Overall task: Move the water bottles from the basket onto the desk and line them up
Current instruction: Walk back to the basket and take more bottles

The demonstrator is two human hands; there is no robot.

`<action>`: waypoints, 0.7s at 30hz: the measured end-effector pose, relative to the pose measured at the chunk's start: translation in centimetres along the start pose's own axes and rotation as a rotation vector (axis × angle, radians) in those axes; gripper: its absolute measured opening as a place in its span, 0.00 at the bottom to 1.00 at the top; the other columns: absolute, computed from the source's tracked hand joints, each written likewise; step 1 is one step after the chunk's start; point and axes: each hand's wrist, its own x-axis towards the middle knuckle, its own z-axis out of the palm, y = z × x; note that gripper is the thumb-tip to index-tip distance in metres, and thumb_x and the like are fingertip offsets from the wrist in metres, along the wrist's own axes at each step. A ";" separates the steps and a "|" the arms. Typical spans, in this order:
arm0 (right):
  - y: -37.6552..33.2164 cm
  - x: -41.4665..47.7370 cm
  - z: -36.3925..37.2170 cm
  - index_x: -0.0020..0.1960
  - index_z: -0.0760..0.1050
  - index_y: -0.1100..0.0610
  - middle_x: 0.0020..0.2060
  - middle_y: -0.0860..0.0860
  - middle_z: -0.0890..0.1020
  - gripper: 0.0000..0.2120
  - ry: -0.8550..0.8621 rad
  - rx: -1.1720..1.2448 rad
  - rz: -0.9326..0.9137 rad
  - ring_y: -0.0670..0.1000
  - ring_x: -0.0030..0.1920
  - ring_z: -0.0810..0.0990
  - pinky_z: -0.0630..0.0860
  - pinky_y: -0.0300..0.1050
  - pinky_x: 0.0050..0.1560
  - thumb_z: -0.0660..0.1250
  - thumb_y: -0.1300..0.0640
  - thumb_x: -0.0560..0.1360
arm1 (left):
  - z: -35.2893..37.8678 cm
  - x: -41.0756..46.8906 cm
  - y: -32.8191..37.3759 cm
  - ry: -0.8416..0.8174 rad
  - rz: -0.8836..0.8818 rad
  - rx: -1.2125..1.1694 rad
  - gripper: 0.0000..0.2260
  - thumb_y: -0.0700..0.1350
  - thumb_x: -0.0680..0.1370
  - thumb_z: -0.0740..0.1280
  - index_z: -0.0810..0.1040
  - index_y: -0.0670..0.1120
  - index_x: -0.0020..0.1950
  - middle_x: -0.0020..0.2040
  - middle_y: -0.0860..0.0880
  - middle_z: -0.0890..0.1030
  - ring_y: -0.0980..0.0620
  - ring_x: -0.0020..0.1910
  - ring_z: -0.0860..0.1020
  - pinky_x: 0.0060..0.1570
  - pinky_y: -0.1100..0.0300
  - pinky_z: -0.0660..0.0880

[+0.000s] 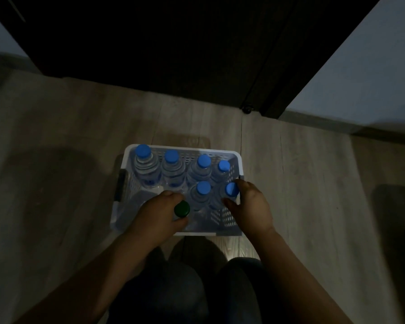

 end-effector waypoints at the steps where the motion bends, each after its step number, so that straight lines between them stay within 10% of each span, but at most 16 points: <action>1: 0.1 0.0 0.1 0.64 0.73 0.54 0.58 0.51 0.79 0.20 0.018 0.023 -0.003 0.50 0.56 0.78 0.71 0.37 0.52 0.71 0.53 0.73 | 0.2 0.0 0.0 0.011 -0.004 -0.013 0.18 0.48 0.73 0.72 0.75 0.46 0.61 0.59 0.48 0.76 0.51 0.57 0.75 0.59 0.54 0.72; 17: 0.5 -1.2 0.8 0.61 0.75 0.51 0.55 0.45 0.81 0.16 0.093 0.292 0.015 0.38 0.50 0.77 0.72 0.28 0.46 0.70 0.53 0.74 | 0.8 -0.3 -0.9 0.192 -0.007 -0.232 0.11 0.43 0.68 0.76 0.80 0.54 0.46 0.46 0.54 0.80 0.57 0.45 0.78 0.49 0.57 0.77; 21: -0.3 -1.9 -0.3 0.60 0.77 0.51 0.56 0.46 0.81 0.15 0.104 0.402 0.012 0.42 0.54 0.79 0.79 0.44 0.55 0.70 0.54 0.74 | 0.3 -0.9 -0.9 0.211 0.005 -0.249 0.12 0.43 0.68 0.77 0.78 0.56 0.46 0.44 0.57 0.79 0.59 0.45 0.77 0.49 0.58 0.77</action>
